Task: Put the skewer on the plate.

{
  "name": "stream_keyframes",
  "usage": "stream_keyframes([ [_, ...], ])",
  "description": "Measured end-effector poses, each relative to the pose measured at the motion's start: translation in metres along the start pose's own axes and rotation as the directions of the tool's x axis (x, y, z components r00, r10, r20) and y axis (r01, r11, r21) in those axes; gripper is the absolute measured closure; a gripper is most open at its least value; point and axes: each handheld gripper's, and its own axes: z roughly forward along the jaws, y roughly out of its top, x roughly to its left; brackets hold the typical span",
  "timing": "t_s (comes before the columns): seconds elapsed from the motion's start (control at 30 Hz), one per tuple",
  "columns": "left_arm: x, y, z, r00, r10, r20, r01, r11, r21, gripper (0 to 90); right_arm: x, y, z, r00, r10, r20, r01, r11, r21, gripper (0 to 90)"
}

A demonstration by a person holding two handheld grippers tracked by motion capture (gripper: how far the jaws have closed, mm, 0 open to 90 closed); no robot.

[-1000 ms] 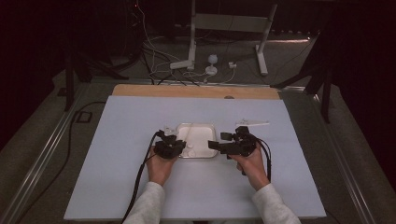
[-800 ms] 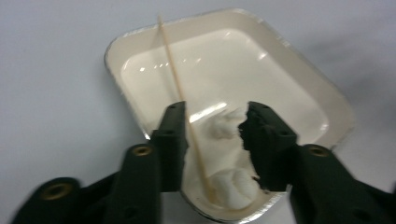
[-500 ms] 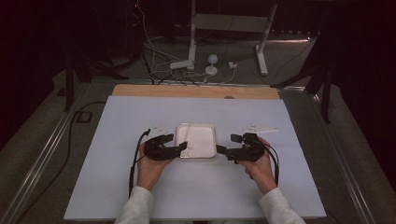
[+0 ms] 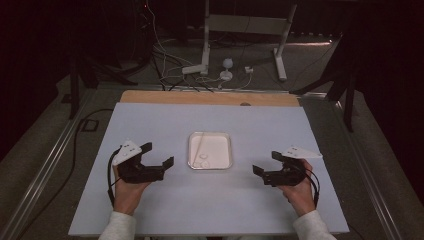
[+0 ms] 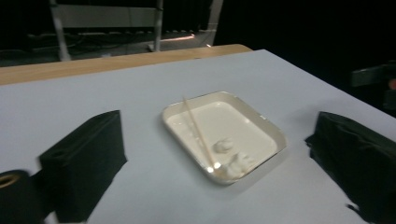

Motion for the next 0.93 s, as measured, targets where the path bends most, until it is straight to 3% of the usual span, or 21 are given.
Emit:
stream_keyframes([
  [0.3,0.017,-0.020,-0.021,0.9979,-0.005,-0.065,0.003,0.9996,-0.028,1.1,-0.010,-0.019,-0.020,0.9980,-0.007,0.063,0.010,0.998,-0.056,0.0],
  [0.53,0.023,-0.028,-0.033,0.9921,0.004,-0.126,-0.011,0.9987,-0.051,0.4,-0.015,-0.029,-0.030,0.9957,0.011,0.092,-0.001,0.994,-0.113,0.0],
  [0.73,0.027,-0.034,-0.041,0.9890,-0.014,-0.147,0.004,0.9979,-0.065,0.4,-0.019,-0.036,-0.041,0.9916,0.010,0.129,0.010,0.988,-0.154,0.0],
  [0.93,0.029,-0.035,-0.043,0.9874,-0.016,-0.157,0.004,0.9969,-0.078,0.4,-0.023,-0.040,-0.044,0.9914,0.028,0.128,-0.006,0.986,-0.165,0.0],
])
